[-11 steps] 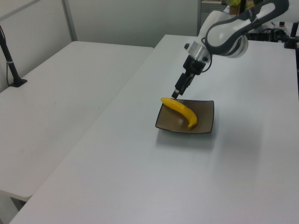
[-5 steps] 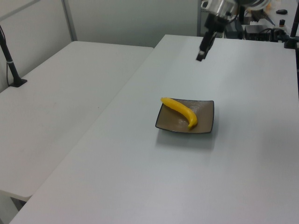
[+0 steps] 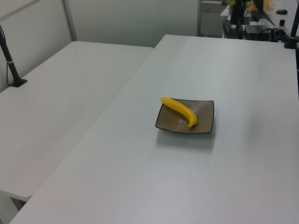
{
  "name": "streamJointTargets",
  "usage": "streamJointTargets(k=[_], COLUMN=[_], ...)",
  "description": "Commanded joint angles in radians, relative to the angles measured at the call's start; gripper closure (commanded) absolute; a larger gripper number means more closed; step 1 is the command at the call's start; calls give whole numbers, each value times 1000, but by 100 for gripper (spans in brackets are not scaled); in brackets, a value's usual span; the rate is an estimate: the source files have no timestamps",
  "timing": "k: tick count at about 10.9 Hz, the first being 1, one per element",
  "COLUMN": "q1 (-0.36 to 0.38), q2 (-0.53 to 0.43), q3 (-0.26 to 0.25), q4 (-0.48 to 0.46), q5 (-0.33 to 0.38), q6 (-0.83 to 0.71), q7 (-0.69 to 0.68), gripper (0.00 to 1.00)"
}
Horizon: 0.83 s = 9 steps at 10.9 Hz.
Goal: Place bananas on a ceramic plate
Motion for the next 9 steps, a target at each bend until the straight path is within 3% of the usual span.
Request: streamJointTargets(k=[1,5,9], q1=[87,179,199], q2=[17,66,110], q3=[-6,21,25], q4=[60,57,31], q5=[-110,-141,-146], q6=[-43,64,198], q7=[155,190,133], gripper=[0,0,0])
